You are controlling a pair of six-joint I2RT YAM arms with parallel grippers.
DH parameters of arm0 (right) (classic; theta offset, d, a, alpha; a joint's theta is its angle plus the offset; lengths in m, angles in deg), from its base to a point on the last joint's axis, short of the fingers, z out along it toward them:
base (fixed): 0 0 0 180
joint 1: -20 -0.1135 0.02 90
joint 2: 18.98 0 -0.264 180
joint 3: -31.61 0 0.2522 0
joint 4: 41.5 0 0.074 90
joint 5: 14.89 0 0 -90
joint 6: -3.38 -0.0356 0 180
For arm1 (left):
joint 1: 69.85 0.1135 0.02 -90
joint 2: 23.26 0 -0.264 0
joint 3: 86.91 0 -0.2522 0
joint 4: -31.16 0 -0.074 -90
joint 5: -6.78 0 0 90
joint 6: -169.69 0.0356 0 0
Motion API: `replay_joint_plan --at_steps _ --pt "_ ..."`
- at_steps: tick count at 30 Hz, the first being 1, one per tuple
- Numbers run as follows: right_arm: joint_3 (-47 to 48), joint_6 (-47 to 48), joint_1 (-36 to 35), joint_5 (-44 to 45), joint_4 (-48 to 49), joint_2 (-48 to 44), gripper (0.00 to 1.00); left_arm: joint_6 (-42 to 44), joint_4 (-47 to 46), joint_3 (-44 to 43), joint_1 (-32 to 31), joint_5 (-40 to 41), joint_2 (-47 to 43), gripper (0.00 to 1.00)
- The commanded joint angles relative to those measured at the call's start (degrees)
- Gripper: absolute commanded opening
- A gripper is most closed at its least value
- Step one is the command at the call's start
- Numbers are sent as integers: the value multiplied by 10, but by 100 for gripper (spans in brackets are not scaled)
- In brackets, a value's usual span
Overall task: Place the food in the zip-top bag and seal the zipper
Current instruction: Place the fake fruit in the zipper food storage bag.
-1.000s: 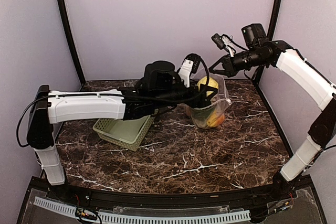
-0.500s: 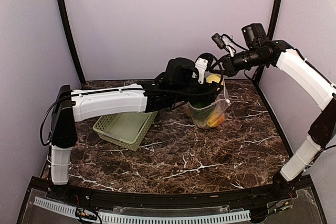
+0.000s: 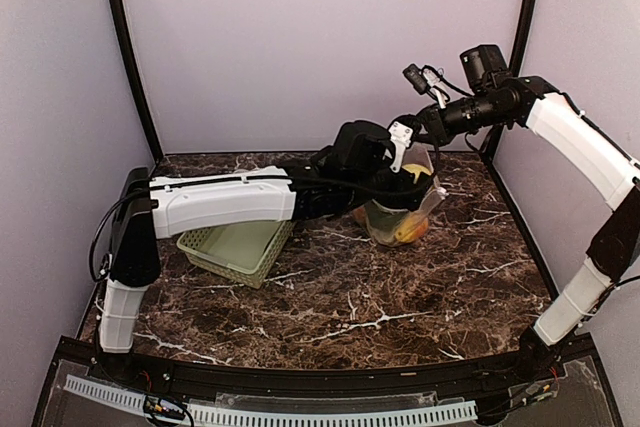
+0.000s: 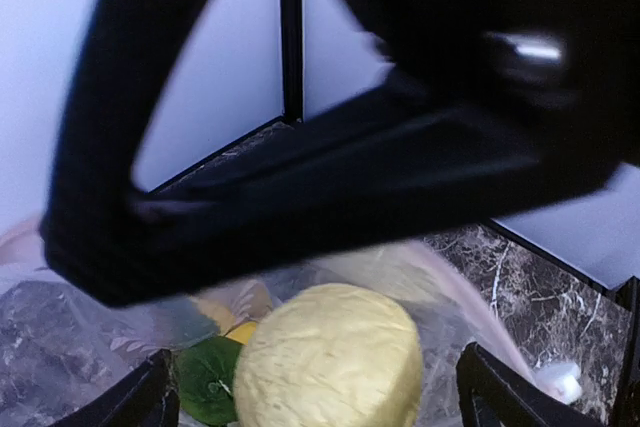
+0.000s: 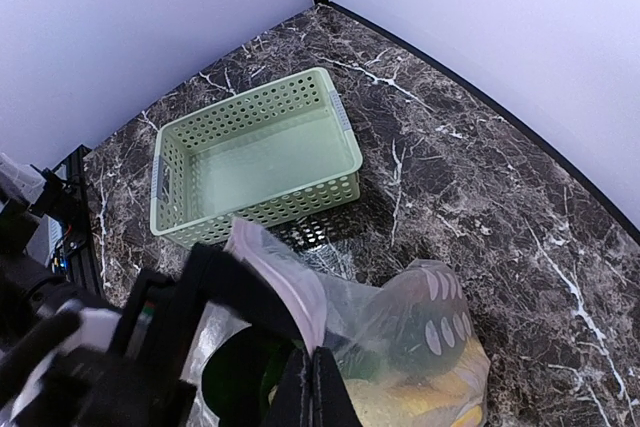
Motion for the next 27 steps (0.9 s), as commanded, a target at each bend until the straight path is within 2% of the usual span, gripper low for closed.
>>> replay_joint_plan --at_steps 1,6,10,14,16,20,23,25,27 --pt "14 -1 4 -7 12 7 0 100 -18 14 -65 35 -81 98" --pt "14 1 4 -9 11 10 0 88 -12 45 -74 34 -120 99" --pt "10 8 4 -9 9 6 0 91 -31 109 -75 46 -188 99" --pt "3 30 4 -23 6 -4 0 115 -70 224 -75 56 -281 98" --pt "-2 44 3 -44 4 -14 0 133 -89 314 -74 70 -328 98" --pt "-13 77 -2 -93 -11 -31 0 105 -68 382 -59 99 -388 98" --pt "-9 114 -17 -132 -47 -37 0 105 -33 398 -57 72 -409 94" --pt "-9 132 -26 -153 -65 -45 0 135 -11 410 -57 32 -420 91" --pt "-8 144 -32 -158 -78 -51 0 202 21 428 -57 -26 -435 88"
